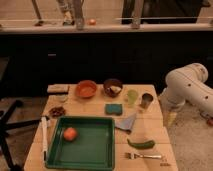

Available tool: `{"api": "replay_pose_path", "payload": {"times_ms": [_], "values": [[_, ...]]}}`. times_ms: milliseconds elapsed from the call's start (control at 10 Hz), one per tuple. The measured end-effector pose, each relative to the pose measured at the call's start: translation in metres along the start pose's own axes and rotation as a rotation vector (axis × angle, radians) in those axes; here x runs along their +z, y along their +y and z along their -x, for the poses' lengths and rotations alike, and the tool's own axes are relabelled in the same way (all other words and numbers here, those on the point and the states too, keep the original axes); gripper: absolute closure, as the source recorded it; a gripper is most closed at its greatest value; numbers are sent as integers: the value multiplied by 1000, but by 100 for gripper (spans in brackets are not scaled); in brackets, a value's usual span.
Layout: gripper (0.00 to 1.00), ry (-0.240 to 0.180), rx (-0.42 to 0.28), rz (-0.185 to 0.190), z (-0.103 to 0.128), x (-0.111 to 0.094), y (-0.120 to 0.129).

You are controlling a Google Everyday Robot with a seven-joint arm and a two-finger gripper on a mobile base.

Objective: Wipe red bowl with sponge

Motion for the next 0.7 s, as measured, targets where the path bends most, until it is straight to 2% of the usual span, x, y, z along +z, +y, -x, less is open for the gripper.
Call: {"api": "replay_pose_path", "payload": {"times_ms": [200, 300, 500, 700], "values": [[20, -18, -9, -8, 4, -1, 1], [20, -33, -19, -10, 13, -2, 1], [20, -50, -40, -21, 45, -2, 0], [20, -33, -89, -42, 84, 3, -3]]}}
